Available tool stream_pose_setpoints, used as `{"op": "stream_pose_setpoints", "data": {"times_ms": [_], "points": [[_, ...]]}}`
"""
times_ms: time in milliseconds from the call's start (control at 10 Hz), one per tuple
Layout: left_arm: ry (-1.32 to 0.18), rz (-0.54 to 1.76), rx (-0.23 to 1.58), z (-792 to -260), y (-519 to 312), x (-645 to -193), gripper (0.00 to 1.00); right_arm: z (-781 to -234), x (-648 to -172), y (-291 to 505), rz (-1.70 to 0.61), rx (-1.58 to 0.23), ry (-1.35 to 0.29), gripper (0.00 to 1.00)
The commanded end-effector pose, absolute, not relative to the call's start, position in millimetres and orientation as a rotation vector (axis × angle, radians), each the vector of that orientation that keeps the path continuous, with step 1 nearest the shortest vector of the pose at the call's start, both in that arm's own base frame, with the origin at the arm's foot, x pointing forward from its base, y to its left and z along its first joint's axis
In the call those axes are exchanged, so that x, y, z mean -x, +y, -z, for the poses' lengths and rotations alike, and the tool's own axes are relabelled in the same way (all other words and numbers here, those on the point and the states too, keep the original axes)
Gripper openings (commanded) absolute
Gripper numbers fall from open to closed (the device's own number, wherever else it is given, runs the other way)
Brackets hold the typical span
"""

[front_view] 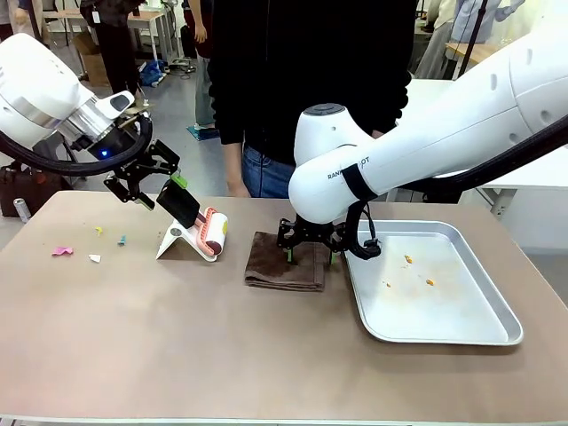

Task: Clean the surface of the table.
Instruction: Hold the Lint Roller with your left hand and the towel with your right hand.

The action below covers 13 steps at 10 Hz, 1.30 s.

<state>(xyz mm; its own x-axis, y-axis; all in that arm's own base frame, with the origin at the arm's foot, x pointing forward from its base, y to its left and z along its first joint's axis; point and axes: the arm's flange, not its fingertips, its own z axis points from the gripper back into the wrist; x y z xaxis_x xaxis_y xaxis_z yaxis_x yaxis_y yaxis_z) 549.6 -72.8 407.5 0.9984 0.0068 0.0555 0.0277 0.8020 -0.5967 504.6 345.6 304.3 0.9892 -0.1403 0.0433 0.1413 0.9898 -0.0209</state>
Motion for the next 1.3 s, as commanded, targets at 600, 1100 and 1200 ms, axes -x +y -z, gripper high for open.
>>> {"op": "stream_pose_setpoints", "data": {"times_ms": [600, 1100, 1200], "points": [[-0.058, 0.057, 0.644, -402.6, -68.2, -550.3, 0.87, -298.9, -509.2, 340.9, 0.108, 0.001, -0.027, 1.0], [-0.082, 0.081, 0.661, -402.0, -70.7, -551.0, 0.0, -297.3, -509.6, 340.5, 0.103, 0.001, -0.012, 0.0], [-0.091, 0.075, 0.667, -402.9, -70.4, -551.1, 0.0, -296.9, -509.4, 340.7, 0.1, -0.004, -0.01, 0.14]]}}
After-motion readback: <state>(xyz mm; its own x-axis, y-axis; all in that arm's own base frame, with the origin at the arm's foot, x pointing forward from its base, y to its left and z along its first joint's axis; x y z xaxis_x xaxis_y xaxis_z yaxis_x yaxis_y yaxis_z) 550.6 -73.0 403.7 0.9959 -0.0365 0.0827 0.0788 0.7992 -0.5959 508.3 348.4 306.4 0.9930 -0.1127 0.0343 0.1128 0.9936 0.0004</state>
